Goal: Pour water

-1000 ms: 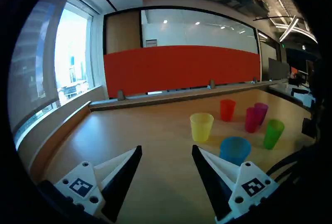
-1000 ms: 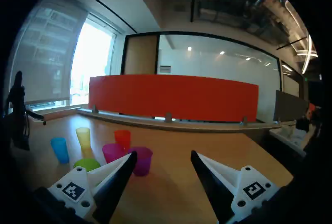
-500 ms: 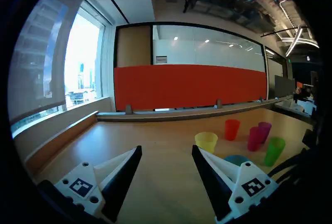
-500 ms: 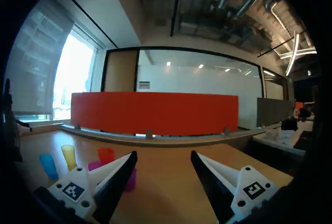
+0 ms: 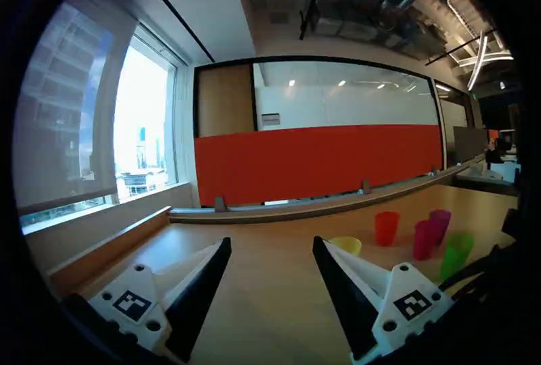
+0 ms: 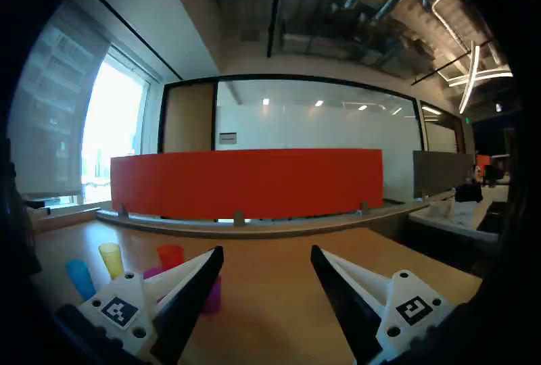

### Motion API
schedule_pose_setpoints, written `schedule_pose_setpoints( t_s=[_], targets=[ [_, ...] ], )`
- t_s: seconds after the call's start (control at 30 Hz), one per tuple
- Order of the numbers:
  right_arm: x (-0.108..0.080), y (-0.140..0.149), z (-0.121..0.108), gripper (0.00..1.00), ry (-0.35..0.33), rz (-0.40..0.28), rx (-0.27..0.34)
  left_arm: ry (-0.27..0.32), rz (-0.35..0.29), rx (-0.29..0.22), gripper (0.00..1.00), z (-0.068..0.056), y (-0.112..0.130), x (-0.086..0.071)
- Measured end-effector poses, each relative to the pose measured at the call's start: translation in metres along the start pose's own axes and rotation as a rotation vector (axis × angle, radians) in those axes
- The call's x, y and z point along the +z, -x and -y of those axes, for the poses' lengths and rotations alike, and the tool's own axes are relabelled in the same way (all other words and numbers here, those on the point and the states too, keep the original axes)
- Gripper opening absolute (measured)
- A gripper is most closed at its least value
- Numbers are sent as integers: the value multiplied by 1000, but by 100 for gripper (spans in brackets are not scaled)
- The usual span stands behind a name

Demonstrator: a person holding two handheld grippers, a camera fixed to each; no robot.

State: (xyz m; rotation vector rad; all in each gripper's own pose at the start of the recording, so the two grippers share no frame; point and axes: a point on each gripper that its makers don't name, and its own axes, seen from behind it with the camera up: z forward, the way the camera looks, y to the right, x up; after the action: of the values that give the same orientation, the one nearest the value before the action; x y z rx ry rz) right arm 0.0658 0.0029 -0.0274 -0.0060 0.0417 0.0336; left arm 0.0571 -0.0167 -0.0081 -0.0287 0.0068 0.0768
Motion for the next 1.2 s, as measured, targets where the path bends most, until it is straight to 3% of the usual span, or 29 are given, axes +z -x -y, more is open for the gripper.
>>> schedule_pose_setpoints(
  t_s=[0.2, 0.6, 1.2],
  targets=[
    [-1, -7, -3, 100, 14, 2, 29, -33, -12, -18, 89, 2, 3, 3],
    [-7, -17, -5, 100, 51, 5, 7, -72, -11, -88, 89, 9, 25, 5],
    [-12, -26, -4, 100, 44, -2, 16, -81, -1, -90, 89, -7, 50, 7]
  ],
)
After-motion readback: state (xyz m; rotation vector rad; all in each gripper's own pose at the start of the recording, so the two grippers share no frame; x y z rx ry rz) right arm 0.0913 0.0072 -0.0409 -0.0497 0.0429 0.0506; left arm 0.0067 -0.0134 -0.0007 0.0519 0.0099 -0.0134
